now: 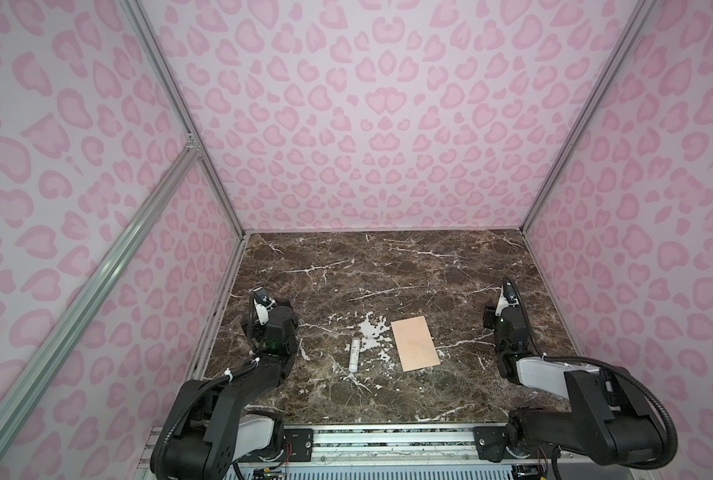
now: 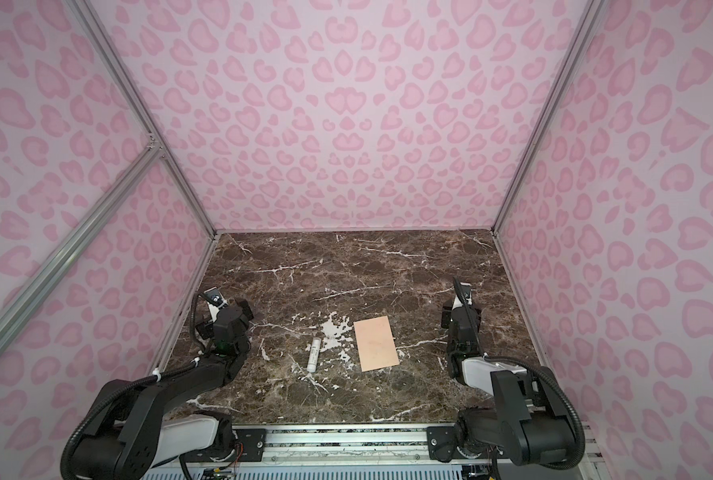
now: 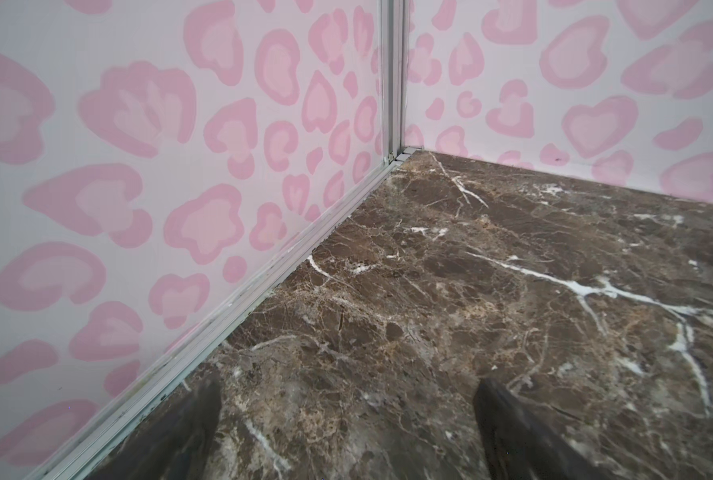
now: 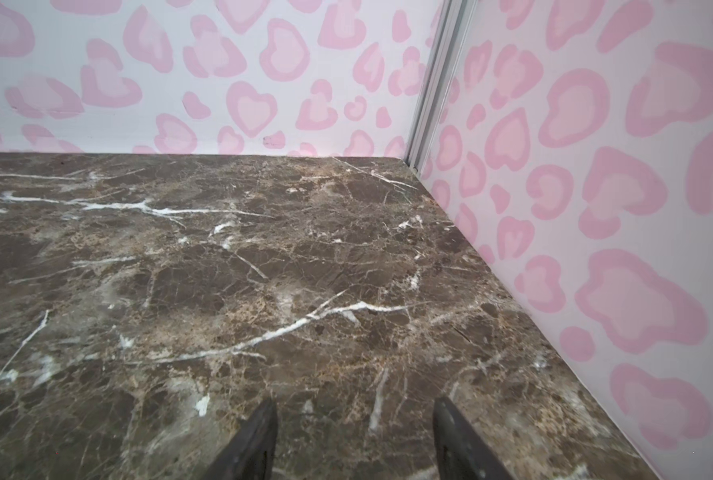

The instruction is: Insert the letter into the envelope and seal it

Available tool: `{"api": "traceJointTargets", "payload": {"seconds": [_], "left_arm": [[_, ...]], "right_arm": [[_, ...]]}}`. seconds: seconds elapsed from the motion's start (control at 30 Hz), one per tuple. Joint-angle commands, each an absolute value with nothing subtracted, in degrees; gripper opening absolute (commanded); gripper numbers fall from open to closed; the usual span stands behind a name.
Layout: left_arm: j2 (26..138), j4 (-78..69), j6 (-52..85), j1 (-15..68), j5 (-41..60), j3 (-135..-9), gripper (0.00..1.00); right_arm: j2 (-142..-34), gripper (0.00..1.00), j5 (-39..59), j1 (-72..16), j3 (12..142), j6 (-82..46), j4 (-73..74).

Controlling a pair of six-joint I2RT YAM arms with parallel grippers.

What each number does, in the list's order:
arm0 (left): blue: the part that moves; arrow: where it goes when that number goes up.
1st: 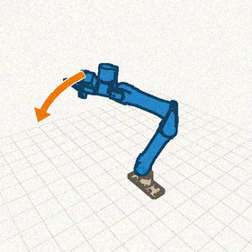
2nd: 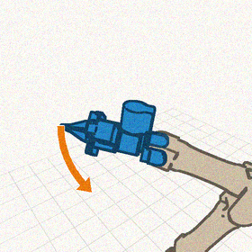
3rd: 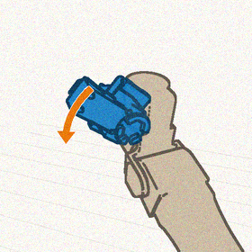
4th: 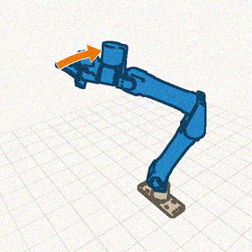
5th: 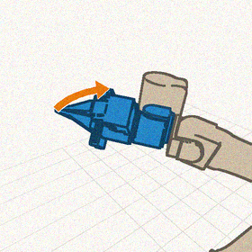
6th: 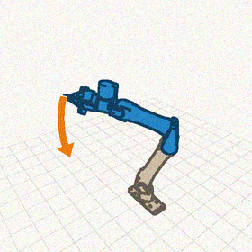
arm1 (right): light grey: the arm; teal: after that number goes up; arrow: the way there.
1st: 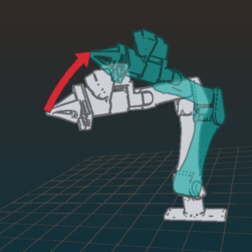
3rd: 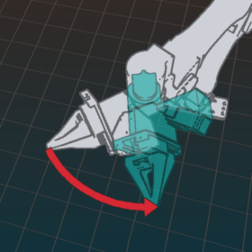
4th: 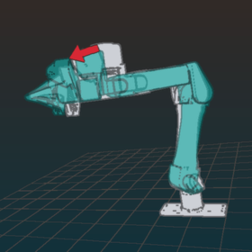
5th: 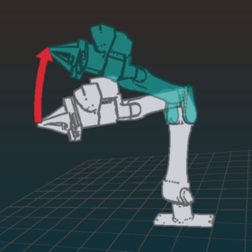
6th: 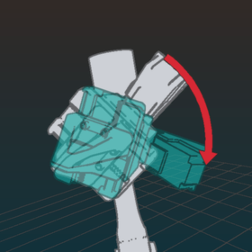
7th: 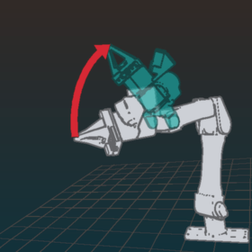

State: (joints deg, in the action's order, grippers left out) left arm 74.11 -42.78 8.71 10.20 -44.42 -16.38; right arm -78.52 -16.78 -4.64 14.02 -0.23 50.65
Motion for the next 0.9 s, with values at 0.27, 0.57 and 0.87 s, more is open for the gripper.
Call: {"api": "traceJointTargets", "payload": {"seconds": [0.27, 0.57, 0.87], "left_arm": [[82.09, -57.27, 3.06, 6.24, -29.32, -18.27, 0.99], [85.45, -61.45, 4.70, 1.05, -16.48, -17.22, 0.97], [85.00, -61.08, 4.63, 1.14, -16.55, -16.99, 0.97]], "right_arm": [[-89.49, 0.62, -11.04, -3.95, 17.15, 0.54, 62.29], [-88.42, 0.98, -8.00, -2.11, 20.23, -0.71, 54.64], [-88.07, 0.98, -7.82, -2.11, 20.30, -0.70, 53.64]]}}
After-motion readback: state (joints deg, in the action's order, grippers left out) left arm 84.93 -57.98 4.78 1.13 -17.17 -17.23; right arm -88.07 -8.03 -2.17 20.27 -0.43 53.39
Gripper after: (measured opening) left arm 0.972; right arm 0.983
